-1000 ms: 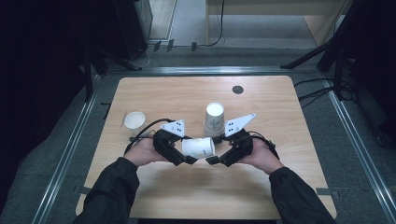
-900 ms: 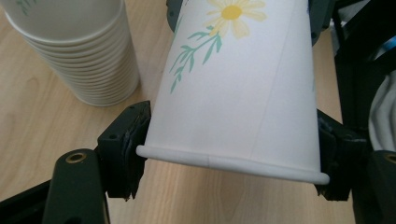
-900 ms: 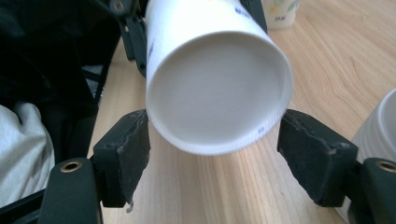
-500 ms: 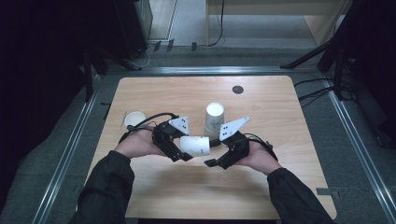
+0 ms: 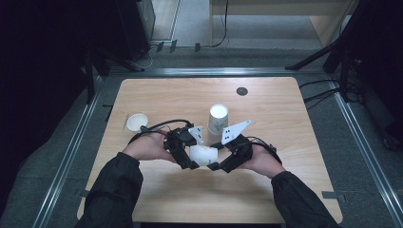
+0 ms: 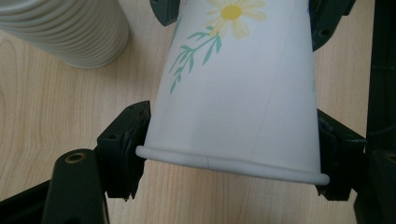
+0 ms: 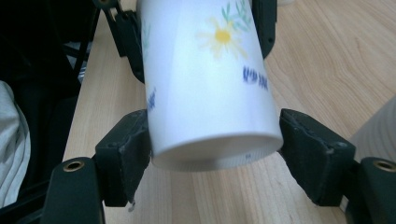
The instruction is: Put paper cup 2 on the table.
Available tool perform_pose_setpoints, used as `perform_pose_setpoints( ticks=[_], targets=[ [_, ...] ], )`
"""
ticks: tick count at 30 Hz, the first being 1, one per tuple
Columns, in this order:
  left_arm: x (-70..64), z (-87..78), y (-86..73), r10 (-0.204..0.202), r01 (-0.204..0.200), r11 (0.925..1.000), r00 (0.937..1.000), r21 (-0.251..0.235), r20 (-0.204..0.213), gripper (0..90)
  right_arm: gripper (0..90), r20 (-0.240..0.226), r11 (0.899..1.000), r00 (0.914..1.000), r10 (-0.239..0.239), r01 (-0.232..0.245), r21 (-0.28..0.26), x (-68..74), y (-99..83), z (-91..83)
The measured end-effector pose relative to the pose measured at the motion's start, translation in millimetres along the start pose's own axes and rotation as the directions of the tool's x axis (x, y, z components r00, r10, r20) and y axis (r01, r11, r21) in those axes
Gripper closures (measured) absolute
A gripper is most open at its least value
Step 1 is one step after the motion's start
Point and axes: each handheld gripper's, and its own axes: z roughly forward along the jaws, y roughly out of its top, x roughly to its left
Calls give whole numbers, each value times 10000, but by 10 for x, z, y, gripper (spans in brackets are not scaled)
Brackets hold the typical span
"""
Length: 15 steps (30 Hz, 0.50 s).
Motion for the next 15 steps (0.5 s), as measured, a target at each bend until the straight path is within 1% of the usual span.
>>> perform_pose_setpoints(
  ticks=[2, 3, 6, 10, 12, 15],
  targets=[
    [-1, 30, 8, 2, -1, 9999, 10000, 107, -44, 250, 274, -91, 10000, 9999, 69, -69, 70, 14, 4, 16],
    [0, 38, 10, 20, -20, 9999, 10000, 149, -28, 250, 277, -61, 10000, 10000, -25, 25, 49, 11, 4, 27],
    [-6, 53, 18, -8, 8, 9999, 10000, 101, 48, 250, 294, -151, 9999, 9999, -36, 38, 159, 15, 3, 55],
    [-9, 73, 28, -50, 50, 10000, 10000, 40, 76, 250, 322, -159, 9996, 9999, -48, 53, 268, 22, 8, 80],
    [-14, 81, 17, -15, 15, 10000, 10000, -2, 60, 245, 331, -153, 9992, 9998, -136, 142, 362, 26, 8, 82],
    [-13, 72, 0, 99, -98, 9998, 9999, -156, 23, 220, 337, -128, 9990, 9995, -288, 293, 349, 37, 11, 74]
  ],
)
